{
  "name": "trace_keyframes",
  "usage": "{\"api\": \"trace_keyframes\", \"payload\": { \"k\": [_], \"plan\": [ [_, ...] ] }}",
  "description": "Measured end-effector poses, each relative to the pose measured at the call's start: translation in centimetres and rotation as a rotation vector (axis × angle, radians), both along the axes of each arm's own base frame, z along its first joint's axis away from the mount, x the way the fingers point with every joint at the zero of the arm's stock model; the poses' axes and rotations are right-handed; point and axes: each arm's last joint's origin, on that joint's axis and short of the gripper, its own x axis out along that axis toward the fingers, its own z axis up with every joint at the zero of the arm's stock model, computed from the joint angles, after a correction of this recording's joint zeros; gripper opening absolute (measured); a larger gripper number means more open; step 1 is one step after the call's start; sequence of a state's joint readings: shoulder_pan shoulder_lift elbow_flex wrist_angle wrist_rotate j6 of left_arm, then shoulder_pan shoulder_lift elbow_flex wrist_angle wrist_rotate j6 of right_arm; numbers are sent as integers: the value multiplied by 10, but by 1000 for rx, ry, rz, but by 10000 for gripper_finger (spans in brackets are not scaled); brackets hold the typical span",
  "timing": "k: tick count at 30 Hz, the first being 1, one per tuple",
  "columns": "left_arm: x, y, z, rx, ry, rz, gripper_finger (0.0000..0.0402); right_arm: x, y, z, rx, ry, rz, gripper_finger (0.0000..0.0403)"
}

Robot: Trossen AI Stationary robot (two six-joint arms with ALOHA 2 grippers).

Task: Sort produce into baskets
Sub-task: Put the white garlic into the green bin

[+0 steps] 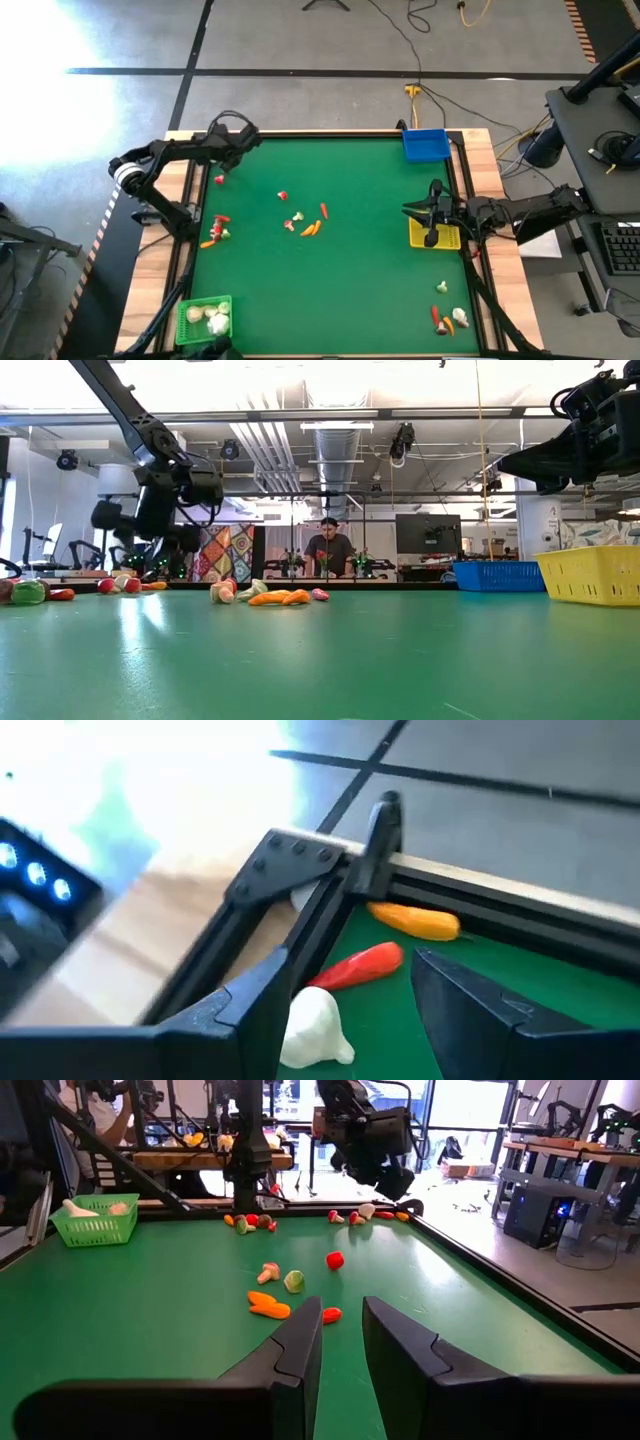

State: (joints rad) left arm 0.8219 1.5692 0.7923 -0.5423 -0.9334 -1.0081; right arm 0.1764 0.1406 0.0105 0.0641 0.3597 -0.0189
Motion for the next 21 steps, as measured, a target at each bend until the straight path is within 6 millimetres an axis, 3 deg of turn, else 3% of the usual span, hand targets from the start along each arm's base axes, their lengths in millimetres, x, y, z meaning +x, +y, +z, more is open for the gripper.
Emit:
{"api": "trace_keyframes", "payload": {
  "k": [4,11,16,21],
  "plan": [
    [3,6,8,-143,98,-145,147,0,0,0,0,0,0,68],
    [-5,29,31,-369,75,-299,17,0,0,0,0,0,0,68],
    [-7,35,43,-498,39,-338,10,0,0,0,0,0,0,68],
    [-5,37,33,-657,131,-378,1,0,0,0,0,0,0,68]
  ]
}}
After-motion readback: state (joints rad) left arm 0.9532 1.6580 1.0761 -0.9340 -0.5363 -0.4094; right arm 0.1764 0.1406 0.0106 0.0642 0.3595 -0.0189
